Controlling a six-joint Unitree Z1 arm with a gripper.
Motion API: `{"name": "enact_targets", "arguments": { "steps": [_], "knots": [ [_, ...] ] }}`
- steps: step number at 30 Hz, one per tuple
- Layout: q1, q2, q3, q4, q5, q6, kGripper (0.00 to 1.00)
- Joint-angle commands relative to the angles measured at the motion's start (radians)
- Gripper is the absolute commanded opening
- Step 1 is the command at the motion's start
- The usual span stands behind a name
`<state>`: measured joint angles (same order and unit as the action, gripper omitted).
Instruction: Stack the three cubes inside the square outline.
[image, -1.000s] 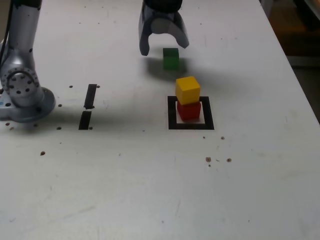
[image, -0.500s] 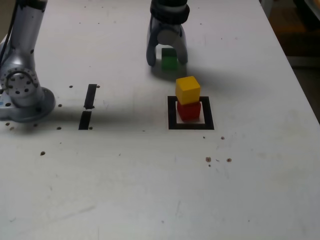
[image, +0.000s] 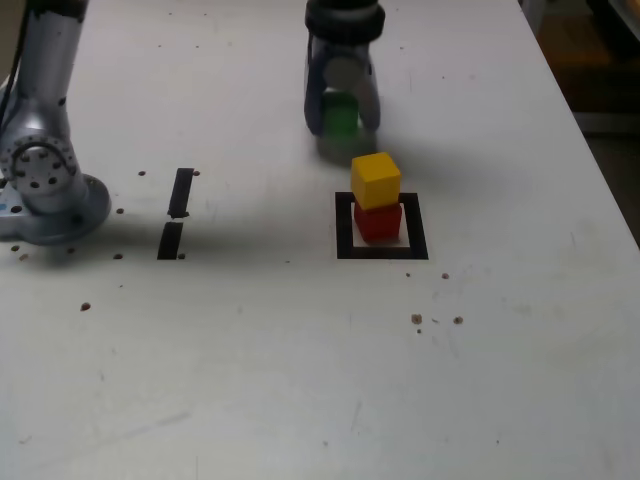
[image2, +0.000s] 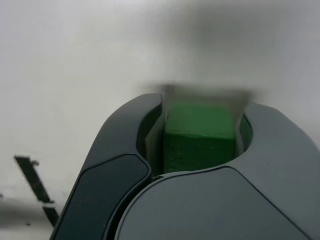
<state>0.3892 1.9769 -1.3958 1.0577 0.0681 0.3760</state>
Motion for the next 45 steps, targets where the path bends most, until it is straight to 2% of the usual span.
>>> {"name": "enact_targets", "arguments": {
  "steps": [1,4,9,11,13,17,21,26,34,45],
  "knots": [
    [-0.018,-0.066,-0.027,0.044,0.006,-0.019,0.18],
    [-0.065,-0.112,-0.110,0.169,0.020,-0.069,0.16],
    [-0.210,-0.124,-0.349,0.444,0.061,-0.202,0.15],
    [-0.272,-0.118,-0.433,0.511,0.064,-0.263,0.15],
    [-0.325,-0.105,-0.488,0.543,0.052,-0.319,0.14],
    [-0.397,-0.069,-0.513,0.550,0.013,-0.412,0.13],
    [-0.441,-0.026,-0.489,0.549,-0.006,-0.473,0.14],
    [-0.481,0.015,-0.477,0.542,-0.004,-0.518,0.14],
    [-0.498,0.015,-0.438,0.520,0.003,-0.564,0.14],
    [-0.498,0.017,-0.288,0.370,-0.017,-0.572,0.18]
  ]
}}
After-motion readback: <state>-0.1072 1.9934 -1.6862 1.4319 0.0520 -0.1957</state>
